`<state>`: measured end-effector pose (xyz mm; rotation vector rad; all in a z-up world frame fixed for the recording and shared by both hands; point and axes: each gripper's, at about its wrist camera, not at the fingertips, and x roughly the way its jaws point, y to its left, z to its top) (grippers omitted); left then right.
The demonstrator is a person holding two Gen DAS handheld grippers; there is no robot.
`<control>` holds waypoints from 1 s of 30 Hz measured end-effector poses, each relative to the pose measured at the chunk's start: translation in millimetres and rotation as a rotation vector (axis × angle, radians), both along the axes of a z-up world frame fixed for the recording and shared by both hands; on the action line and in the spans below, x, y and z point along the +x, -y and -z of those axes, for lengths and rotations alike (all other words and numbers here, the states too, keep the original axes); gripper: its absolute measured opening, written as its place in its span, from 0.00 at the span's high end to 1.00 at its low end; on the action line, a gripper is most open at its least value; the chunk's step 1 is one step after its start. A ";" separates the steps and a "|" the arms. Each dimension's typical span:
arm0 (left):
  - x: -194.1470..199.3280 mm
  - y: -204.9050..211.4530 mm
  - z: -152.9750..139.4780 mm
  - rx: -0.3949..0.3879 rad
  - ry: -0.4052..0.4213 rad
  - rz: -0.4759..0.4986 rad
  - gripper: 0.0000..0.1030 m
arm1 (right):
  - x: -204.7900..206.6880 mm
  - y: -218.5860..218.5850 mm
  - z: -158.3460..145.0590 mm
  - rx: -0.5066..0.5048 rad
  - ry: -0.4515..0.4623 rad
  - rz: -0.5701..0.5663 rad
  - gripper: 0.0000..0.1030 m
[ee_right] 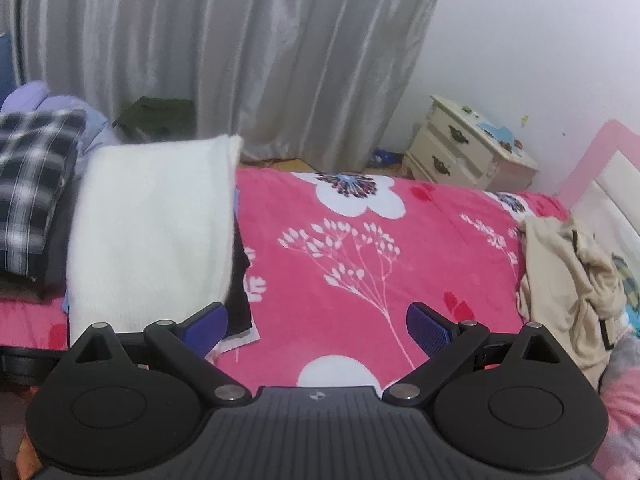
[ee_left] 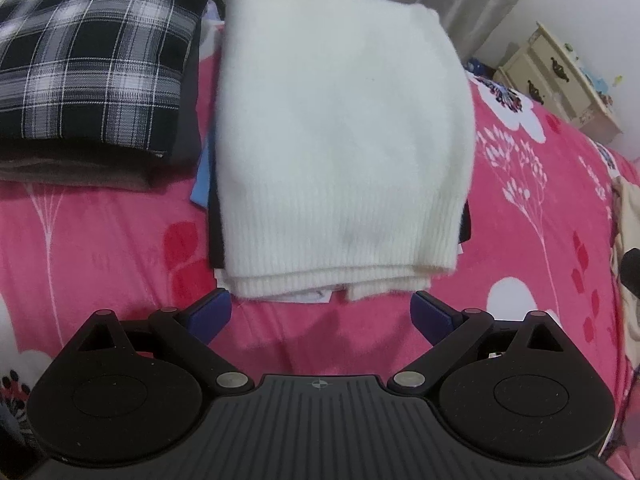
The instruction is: Fold clothes
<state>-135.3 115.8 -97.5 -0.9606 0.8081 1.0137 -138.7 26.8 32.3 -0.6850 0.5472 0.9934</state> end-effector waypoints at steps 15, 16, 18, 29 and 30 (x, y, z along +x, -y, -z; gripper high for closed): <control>-0.9 -2.8 -10.1 0.058 0.023 -0.003 0.06 | -4.6 -4.1 -1.9 -0.005 0.016 -0.041 0.04; -0.8 -2.9 -10.0 0.059 0.021 -0.002 0.06 | -4.5 -4.4 -1.7 -0.005 0.017 -0.042 0.04; -0.7 -3.1 -9.7 0.059 0.019 0.000 0.06 | -4.3 -4.9 -1.0 -0.007 0.017 -0.045 0.04; -1.3 -4.4 -10.1 0.062 0.018 0.002 0.05 | -7.6 -5.5 6.6 -0.042 0.034 -0.072 0.04; -0.5 -5.5 -10.4 0.059 0.018 -0.002 0.05 | -7.7 -5.5 7.1 -0.044 0.034 -0.073 0.04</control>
